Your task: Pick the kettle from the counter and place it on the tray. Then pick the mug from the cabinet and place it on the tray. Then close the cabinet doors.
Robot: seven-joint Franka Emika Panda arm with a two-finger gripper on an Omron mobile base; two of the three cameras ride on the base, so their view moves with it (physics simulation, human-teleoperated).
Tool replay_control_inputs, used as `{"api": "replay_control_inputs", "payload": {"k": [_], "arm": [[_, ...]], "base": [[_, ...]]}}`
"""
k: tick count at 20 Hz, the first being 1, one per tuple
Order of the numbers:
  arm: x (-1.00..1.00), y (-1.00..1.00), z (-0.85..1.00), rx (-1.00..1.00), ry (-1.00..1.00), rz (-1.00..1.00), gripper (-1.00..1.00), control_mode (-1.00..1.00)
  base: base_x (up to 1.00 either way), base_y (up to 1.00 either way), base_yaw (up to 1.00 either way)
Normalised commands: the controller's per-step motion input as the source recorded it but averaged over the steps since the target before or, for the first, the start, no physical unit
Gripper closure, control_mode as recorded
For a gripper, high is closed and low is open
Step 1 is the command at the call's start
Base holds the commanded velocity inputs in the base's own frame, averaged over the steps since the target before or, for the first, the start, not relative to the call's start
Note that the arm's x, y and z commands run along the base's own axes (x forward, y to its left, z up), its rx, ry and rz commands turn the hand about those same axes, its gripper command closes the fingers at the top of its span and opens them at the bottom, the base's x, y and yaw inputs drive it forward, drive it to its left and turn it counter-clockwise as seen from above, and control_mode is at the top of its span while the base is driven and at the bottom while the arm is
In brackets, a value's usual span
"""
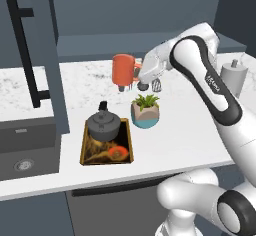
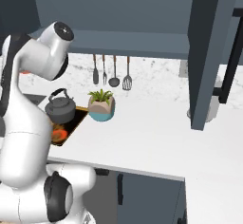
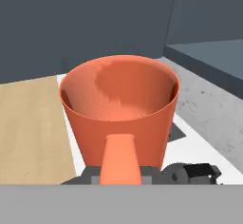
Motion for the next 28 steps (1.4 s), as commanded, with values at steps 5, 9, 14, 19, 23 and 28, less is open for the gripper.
{"api": "replay_control_inputs", "payload": {"k": [5, 9, 14, 19, 23, 28], "arm": [[-0.48, 0.04, -0.98, -0.03, 0.03, 0.28, 1.0, -1.0], [-0.1, 0.34, -1.0, -0.04, 0.0, 0.14, 1.0, -1.0], [0.01, 0.34, -1.0, -0.04, 0.0, 0.09, 1.0, -1.0], [0.27, 0.01, -0.95, 0.0, 0.04, 0.12, 1.0, -1.0], [0.3, 0.0, -0.93, 0.0, 0.06, 0.14, 1.0, -1.0], [0.44, 0.03, -0.7, 0.0, 0.02, 0.06, 1.0, -1.0]], "base": [[0.0, 0.0, 0.0], [0.0, 0.0, 0.0], [0.0, 0.0, 0.0], [0.0, 0.0, 0.0], [0.0, 0.0, 0.0], [0.0, 0.0, 0.0]]}}
